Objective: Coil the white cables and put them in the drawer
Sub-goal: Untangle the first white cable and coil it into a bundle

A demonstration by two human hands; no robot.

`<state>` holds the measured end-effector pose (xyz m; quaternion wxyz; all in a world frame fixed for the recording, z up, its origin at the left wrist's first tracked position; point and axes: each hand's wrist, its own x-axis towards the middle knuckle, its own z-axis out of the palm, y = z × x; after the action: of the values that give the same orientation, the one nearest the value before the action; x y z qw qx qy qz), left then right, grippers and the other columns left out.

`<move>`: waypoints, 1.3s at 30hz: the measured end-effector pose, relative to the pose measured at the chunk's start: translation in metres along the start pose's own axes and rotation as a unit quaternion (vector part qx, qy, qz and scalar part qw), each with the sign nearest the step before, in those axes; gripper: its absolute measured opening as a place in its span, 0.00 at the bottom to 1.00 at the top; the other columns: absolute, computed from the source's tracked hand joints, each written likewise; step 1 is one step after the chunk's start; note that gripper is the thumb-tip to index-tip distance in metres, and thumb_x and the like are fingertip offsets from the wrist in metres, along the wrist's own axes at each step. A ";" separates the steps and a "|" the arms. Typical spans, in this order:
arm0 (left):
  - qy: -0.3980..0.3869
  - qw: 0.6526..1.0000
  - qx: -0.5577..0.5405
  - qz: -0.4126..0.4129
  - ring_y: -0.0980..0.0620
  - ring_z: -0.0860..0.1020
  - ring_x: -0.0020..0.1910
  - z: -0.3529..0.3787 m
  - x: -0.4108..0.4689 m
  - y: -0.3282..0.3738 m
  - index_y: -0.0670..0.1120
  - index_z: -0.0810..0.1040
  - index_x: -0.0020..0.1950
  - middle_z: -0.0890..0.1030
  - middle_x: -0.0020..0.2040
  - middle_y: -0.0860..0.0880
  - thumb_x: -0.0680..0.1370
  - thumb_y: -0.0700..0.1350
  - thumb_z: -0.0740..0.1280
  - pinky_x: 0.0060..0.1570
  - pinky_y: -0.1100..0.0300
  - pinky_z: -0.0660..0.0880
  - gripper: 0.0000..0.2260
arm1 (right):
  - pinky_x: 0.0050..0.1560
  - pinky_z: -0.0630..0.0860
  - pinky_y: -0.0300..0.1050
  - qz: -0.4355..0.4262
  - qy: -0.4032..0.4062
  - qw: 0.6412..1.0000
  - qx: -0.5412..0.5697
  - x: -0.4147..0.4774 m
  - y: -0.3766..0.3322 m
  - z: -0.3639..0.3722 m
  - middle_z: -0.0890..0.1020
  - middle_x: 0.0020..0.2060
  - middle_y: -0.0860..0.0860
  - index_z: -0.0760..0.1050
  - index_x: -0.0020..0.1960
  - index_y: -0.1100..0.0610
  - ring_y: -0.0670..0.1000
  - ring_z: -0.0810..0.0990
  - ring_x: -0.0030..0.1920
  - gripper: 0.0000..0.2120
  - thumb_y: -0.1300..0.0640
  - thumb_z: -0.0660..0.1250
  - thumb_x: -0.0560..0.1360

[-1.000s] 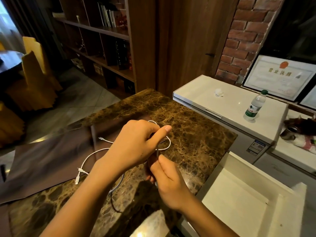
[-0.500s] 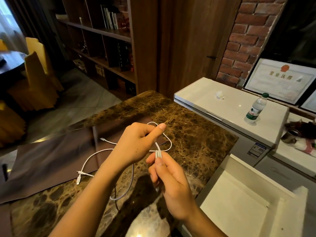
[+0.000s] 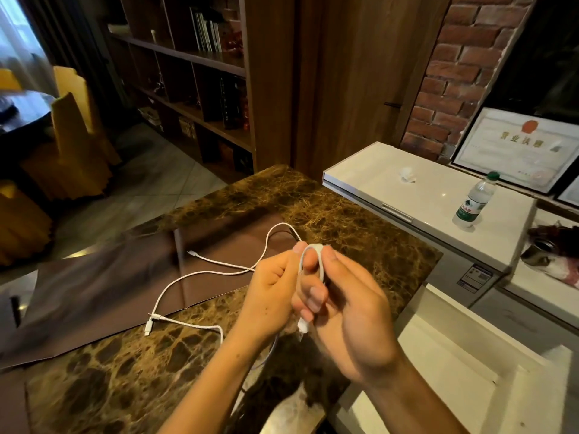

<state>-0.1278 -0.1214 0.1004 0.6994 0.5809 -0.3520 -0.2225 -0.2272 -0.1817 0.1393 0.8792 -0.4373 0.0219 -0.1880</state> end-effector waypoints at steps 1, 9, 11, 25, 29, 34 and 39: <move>0.003 1.000 -0.002 0.007 0.61 0.71 0.25 0.001 -0.003 -0.005 0.50 0.77 0.31 0.75 0.25 0.55 0.85 0.40 0.57 0.30 0.70 0.69 0.23 | 0.33 0.65 0.42 -0.002 -0.004 1.000 0.010 0.003 -0.005 -0.001 0.69 0.29 0.50 0.71 0.48 0.60 0.46 0.67 0.30 0.13 0.50 0.60 0.79; 0.012 0.990 0.121 0.065 0.60 0.61 0.30 0.012 -0.024 -0.020 0.45 0.68 0.33 0.66 0.28 0.58 0.82 0.51 0.60 0.31 0.61 0.60 0.19 | 0.31 0.65 0.40 -0.016 0.049 0.997 0.051 0.031 -0.029 -0.011 0.69 0.30 0.49 0.74 0.49 0.59 0.45 0.65 0.29 0.14 0.52 0.55 0.82; 0.003 0.988 0.137 0.069 0.58 0.62 0.30 0.013 -0.027 -0.018 0.39 0.69 0.35 0.67 0.29 0.56 0.82 0.53 0.59 0.30 0.58 0.60 0.22 | 0.31 0.66 0.40 -0.017 0.060 0.997 0.041 0.036 -0.029 -0.015 0.69 0.30 0.49 0.75 0.50 0.59 0.45 0.66 0.29 0.14 0.53 0.54 0.83; -0.017 0.958 0.282 0.041 0.59 0.66 0.25 0.005 -0.037 0.027 0.49 0.71 0.31 0.67 0.24 0.56 0.83 0.54 0.59 0.30 0.67 0.60 0.21 | 0.37 0.67 0.43 -0.050 0.051 0.982 -0.177 0.039 -0.014 -0.036 0.74 0.30 0.49 0.76 0.49 0.59 0.46 0.69 0.32 0.17 0.52 0.52 0.84; -0.017 0.940 0.335 0.064 0.57 0.64 0.25 -0.002 -0.031 0.045 0.45 0.73 0.31 0.66 0.24 0.52 0.83 0.54 0.60 0.28 0.65 0.59 0.23 | 0.39 0.73 0.43 -0.071 0.035 0.954 -0.288 0.031 -0.002 -0.038 0.76 0.33 0.51 0.77 0.49 0.59 0.49 0.74 0.36 0.19 0.51 0.51 0.83; -0.028 0.921 0.373 0.106 0.55 0.78 0.28 -0.014 -0.010 0.066 0.48 0.80 0.33 0.79 0.26 0.52 0.84 0.55 0.59 0.33 0.58 0.73 0.24 | 0.51 0.77 0.54 -0.090 -0.012 0.937 -0.337 0.021 0.016 -0.032 0.81 0.46 0.56 0.76 0.56 0.63 0.57 0.80 0.49 0.20 0.54 0.49 0.84; -0.036 0.911 0.395 0.114 0.55 0.76 0.25 -0.022 0.007 0.082 0.48 0.79 0.30 0.76 0.23 0.52 0.83 0.56 0.60 0.28 0.70 0.66 0.24 | 0.38 0.71 0.47 -0.103 -0.008 0.929 -0.354 0.015 0.030 -0.021 0.78 0.37 0.51 0.75 0.45 0.62 0.50 0.75 0.39 0.21 0.49 0.51 0.84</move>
<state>-0.1146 -0.0931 0.1802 0.4207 0.7573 -0.4996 -0.0051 -0.2085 -0.1864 0.1054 0.6429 -0.7217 0.0345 -0.2543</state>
